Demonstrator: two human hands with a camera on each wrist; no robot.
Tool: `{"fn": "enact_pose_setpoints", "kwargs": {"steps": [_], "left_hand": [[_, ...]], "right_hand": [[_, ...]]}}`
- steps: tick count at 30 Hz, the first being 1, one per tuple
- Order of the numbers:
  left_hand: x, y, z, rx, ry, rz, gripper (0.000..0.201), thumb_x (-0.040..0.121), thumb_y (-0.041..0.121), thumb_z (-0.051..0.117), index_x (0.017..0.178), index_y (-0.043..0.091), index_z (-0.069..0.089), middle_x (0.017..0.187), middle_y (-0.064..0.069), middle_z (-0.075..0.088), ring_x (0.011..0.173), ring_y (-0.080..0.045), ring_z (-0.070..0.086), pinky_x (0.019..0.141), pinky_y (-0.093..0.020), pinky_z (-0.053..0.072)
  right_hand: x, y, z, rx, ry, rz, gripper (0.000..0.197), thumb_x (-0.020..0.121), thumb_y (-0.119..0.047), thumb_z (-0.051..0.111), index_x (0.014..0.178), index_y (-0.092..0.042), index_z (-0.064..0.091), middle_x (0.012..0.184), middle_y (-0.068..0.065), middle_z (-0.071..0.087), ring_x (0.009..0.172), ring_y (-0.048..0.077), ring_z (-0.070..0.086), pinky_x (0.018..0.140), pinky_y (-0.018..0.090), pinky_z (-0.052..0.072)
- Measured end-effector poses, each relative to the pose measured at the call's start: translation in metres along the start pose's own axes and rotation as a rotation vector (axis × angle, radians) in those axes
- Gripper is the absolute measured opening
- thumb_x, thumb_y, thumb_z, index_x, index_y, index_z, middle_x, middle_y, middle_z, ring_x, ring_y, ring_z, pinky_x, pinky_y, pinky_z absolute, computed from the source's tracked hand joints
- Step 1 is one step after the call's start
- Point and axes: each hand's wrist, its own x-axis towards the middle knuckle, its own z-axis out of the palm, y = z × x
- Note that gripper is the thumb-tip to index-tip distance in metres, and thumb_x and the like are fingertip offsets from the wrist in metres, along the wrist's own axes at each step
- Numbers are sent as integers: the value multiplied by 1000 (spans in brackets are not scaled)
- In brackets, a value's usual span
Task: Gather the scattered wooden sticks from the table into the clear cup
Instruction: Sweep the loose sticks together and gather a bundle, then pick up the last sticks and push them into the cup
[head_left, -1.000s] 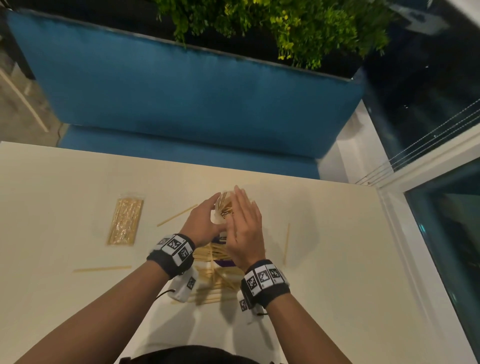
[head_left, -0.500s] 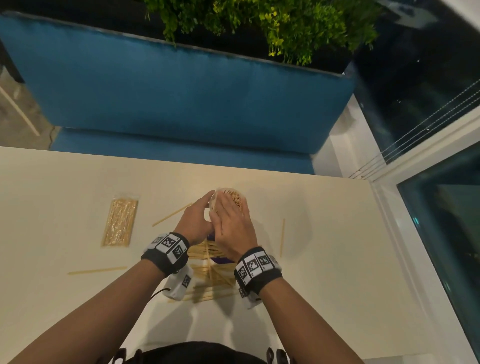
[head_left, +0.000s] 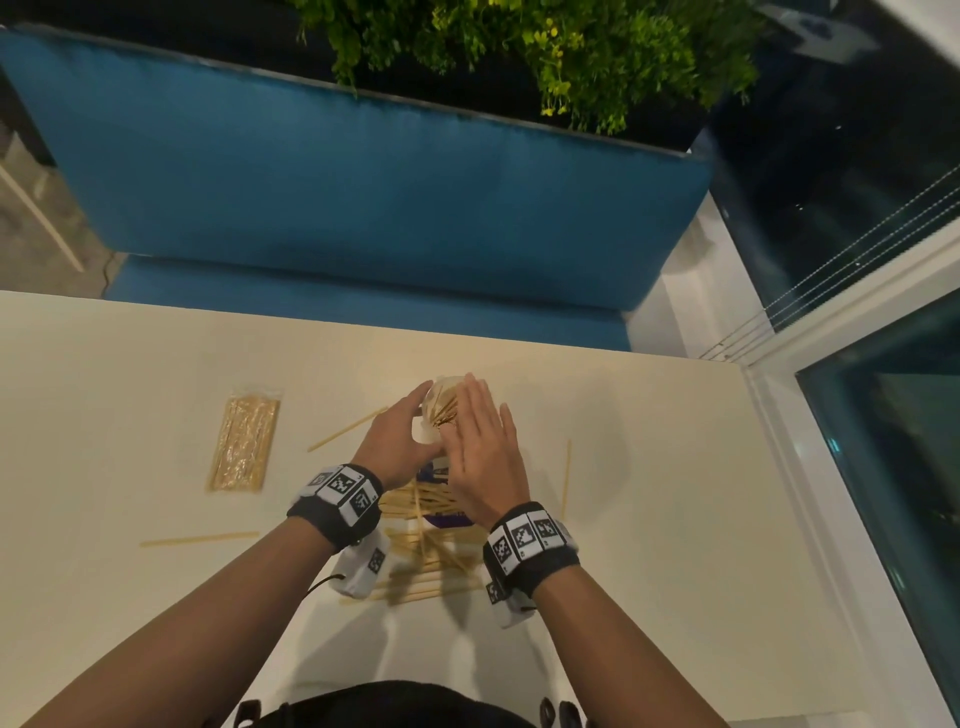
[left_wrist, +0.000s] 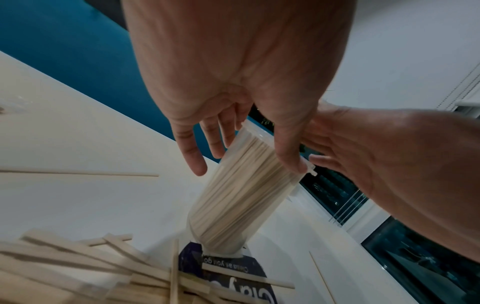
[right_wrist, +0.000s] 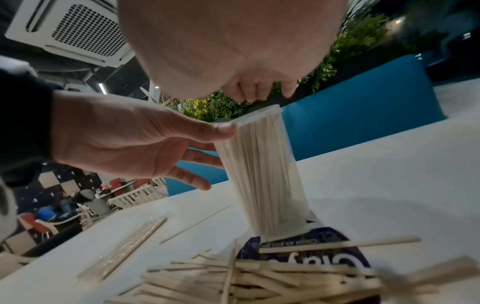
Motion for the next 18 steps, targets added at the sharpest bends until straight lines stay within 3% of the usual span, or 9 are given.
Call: {"fn": "enact_pose_setpoints", "kwargs": {"steps": [2,3,5,7,9,11,13,16,18], "left_hand": [[-2,-1,0,-6,-3,7,85,80,27,82,152,28,37,137,-1,62,126,-17,57,85,-18,47],[-3,-1,-1,3,-11,9,88,79,28,83,152,29,35,137,-1,62,127,-18,57,90,-25,51],[-6,-5,0,47,-25,-24,93,75,30,86,152,29,34,139,-1,60,128,-19,55,100,-41,51],[-14,-16,2,114,-15,-106,89,76,30,86,150,21,39,136,-1,60,122,-20,58,102,-41,49],[-30,-33,6,190,2,-154,62,82,29,80,136,16,53,122,-1,65,106,-18,62,95,-36,52],[-52,-53,11,256,-28,-180,33,86,26,76,116,18,64,107,2,66,96,-18,64,87,-34,54],[-74,-71,19,307,-89,-234,17,86,27,74,100,21,67,98,3,66,93,-20,65,81,-30,51],[-103,-90,34,384,-144,-306,13,83,38,73,82,29,64,89,6,65,87,-17,64,77,-31,51],[-116,-97,43,405,-146,-314,18,81,44,72,77,31,61,86,7,64,84,-17,63,77,-33,52]], "right_hand": [[-1,3,1,-5,-86,-25,61,110,-40,16,165,-17,9,173,-3,1,157,5,-11,129,47,6],[-1,4,-1,39,-78,-20,59,110,-37,21,165,-17,14,173,-3,6,157,6,-6,129,46,8],[-5,5,-9,172,71,10,52,109,-26,36,160,-16,32,168,-1,29,156,9,17,127,37,17],[-17,9,-16,239,314,18,39,103,-11,50,142,-14,56,145,-1,56,136,12,45,114,31,37],[-36,19,-15,245,400,39,26,97,-3,54,117,-16,66,117,-4,65,110,12,54,96,34,49],[-58,30,-4,233,261,104,19,97,-5,57,104,-19,67,102,-9,63,98,11,54,88,37,52],[-81,40,13,227,-14,213,13,95,-14,64,103,-24,66,102,-11,60,97,11,55,91,38,53],[-106,38,37,115,-318,266,19,91,-34,74,107,-25,67,107,-7,60,100,15,56,95,36,51],[-115,33,47,35,-378,221,22,92,-37,73,107,-23,65,111,-5,59,103,17,54,97,35,47]]}}
